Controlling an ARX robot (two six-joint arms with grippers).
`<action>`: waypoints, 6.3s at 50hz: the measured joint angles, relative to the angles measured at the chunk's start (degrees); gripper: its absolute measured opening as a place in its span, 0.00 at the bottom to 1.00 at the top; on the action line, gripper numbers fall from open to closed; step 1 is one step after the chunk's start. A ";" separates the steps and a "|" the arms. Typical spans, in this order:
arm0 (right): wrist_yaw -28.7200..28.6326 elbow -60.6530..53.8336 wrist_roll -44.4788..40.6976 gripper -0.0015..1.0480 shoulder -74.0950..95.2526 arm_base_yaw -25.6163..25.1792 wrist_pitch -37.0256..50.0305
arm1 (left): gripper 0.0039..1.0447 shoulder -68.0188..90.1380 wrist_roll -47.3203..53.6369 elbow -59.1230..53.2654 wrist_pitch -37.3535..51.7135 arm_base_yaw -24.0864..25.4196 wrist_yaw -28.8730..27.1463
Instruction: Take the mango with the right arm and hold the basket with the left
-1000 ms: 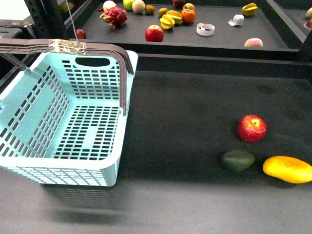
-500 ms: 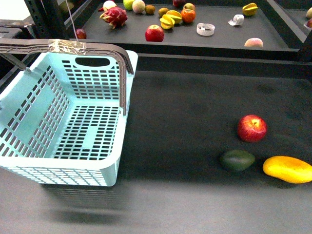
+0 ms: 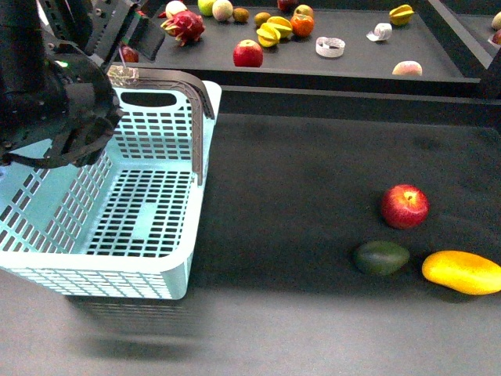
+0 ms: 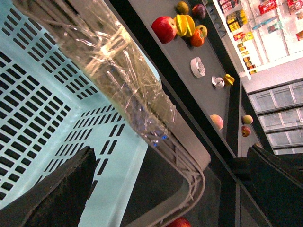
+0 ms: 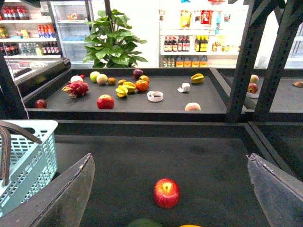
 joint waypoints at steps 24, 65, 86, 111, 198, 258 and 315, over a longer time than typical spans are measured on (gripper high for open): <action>0.00 0.00 0.00 0.92 0.00 0.00 0.00 | 0.68 12.46 -1.07 17.18 -2.58 -1.68 -1.77; 0.00 0.00 0.00 0.92 0.00 0.00 0.00 | 0.14 -13.84 21.59 -19.61 9.40 -3.08 25.51; 0.00 0.00 0.00 0.92 0.00 0.00 0.00 | 0.13 -17.79 24.90 -27.54 18.93 -11.30 34.29; 0.00 0.00 0.00 0.92 0.00 0.00 0.00 | 0.13 -16.46 24.46 -27.89 23.19 -15.52 34.58; -9.55 59.30 -57.20 0.92 144.91 -22.95 19.45 | 0.13 -16.44 24.50 -27.91 23.19 -15.61 34.49; -15.26 69.31 -46.40 0.56 154.38 -15.06 17.49 | 0.13 -16.41 24.50 -27.91 23.19 -15.61 34.40; -26.12 62.82 -0.72 0.50 109.02 18.40 25.86 | 0.13 -16.41 24.52 -27.91 23.19 -15.65 34.51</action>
